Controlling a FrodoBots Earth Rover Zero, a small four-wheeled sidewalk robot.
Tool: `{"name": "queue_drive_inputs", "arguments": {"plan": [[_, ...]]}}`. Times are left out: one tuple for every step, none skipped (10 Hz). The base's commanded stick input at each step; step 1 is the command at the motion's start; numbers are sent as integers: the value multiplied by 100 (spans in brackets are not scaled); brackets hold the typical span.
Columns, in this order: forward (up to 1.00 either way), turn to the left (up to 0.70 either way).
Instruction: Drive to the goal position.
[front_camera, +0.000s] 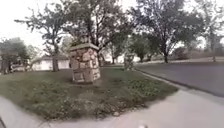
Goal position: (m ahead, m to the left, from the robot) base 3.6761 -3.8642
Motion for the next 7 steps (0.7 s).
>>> {"name": "queue_drive_inputs", "arguments": {"plan": [[4, -70], [4, -70], [4, -70], [4, -70], [4, -70], [4, -70], [4, -70]]}}
